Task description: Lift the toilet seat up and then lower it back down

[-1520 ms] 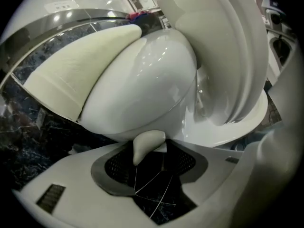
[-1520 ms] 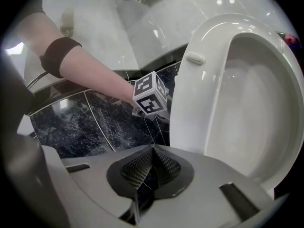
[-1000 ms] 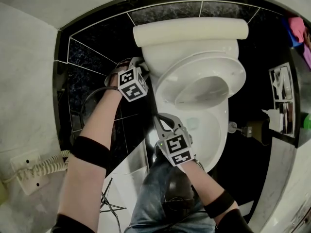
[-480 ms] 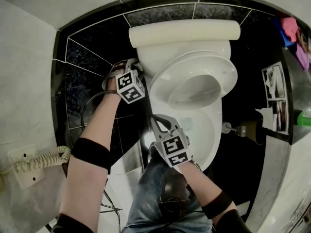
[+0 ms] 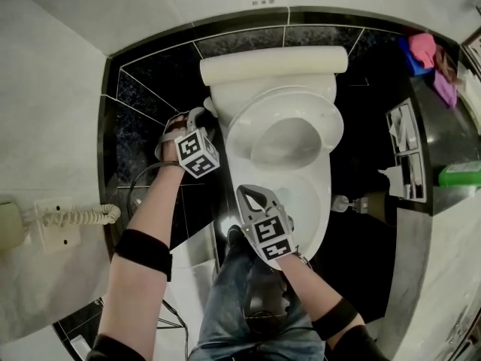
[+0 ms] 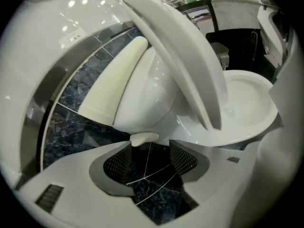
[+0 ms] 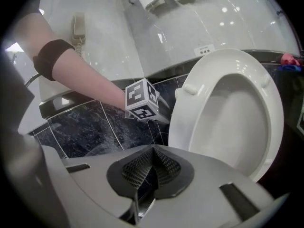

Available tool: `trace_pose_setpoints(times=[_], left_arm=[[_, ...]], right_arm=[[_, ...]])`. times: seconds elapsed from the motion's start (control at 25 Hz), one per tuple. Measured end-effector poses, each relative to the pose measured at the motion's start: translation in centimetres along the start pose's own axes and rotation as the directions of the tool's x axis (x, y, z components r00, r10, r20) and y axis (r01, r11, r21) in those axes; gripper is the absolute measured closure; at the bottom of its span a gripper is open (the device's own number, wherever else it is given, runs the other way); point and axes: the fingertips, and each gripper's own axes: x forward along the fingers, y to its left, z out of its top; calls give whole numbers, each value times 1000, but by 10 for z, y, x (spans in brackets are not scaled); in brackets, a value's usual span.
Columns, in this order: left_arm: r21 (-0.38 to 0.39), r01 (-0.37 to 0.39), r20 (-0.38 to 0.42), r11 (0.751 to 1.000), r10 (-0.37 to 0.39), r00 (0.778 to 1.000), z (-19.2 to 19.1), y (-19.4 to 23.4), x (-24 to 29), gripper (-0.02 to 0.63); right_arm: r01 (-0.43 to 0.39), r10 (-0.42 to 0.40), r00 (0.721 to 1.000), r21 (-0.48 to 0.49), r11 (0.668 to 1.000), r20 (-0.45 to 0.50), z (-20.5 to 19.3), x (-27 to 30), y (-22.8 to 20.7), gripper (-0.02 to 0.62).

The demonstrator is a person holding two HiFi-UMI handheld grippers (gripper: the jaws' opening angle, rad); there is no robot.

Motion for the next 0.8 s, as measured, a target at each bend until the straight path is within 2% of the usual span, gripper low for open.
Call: trace_pose_setpoints(times=[0.28,0.48,0.64,0.8], left_arm=[[-140,-43,30,989,47,998,23,-16,-105,388],[-217,-84,64,973,100,993,52,-40,-189,478],[-361,-128,121,924,182,976,82,-42,-260,588],[-494,-112,165,862,219,962,115,-56,-323,600]], right_arm=[[13,-13,1000,-40,999,3,21,-71,12,592],[31,-31,1000,-67,997,2,37,-134,18,592],[57,-56,998,-87,995,21,54,-186,17,592],[74,-70,997,-110,991,39,67,-238,13,592]])
